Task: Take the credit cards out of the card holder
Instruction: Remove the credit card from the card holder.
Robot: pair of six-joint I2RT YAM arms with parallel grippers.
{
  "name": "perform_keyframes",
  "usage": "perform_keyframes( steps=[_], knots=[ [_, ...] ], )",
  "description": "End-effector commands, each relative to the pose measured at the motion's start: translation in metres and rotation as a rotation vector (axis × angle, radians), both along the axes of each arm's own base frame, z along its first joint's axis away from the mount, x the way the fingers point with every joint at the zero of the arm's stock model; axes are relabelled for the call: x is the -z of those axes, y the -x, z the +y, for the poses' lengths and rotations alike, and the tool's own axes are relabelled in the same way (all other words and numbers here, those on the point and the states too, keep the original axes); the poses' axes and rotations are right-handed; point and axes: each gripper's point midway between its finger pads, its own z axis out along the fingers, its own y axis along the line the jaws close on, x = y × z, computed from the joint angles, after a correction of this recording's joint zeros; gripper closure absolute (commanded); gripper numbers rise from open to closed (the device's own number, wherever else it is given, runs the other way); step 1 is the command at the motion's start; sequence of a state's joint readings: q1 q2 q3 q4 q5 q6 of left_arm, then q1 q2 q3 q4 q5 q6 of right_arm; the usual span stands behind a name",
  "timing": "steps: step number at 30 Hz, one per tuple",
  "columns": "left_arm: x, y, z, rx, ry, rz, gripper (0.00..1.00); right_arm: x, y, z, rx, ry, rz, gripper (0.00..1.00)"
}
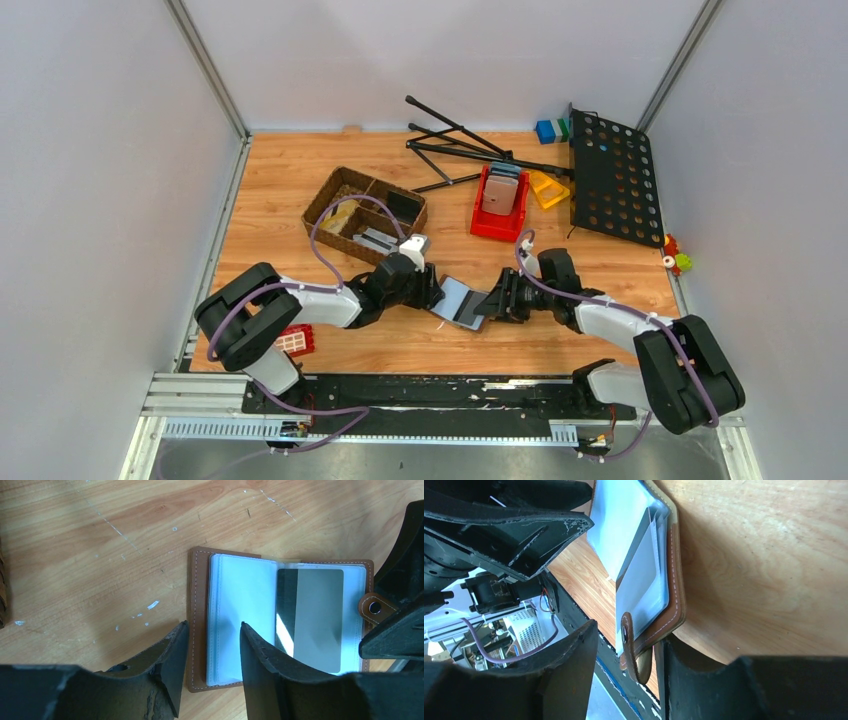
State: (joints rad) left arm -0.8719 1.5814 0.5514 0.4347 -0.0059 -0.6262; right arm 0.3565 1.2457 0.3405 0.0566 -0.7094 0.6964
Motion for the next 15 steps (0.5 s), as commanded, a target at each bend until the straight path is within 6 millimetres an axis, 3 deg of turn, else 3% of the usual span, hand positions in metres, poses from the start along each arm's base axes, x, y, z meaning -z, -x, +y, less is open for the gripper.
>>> perform_keyframes(
  steps=[1, 9, 15],
  knots=[
    [0.032, 0.018, 0.019, -0.020, -0.112, 0.095, 0.50, -0.008, -0.013, 0.001, 0.041, -0.006, -0.040, 0.55],
    [0.024, 0.020, 0.017, -0.028, -0.058, 0.085, 0.51, -0.001, -0.013, 0.002, 0.039, -0.008, -0.019, 0.63],
    [0.021, 0.022, 0.015, -0.026, -0.025, 0.088, 0.51, 0.002, -0.015, 0.004, 0.031, -0.005, -0.010, 0.79]
  ],
)
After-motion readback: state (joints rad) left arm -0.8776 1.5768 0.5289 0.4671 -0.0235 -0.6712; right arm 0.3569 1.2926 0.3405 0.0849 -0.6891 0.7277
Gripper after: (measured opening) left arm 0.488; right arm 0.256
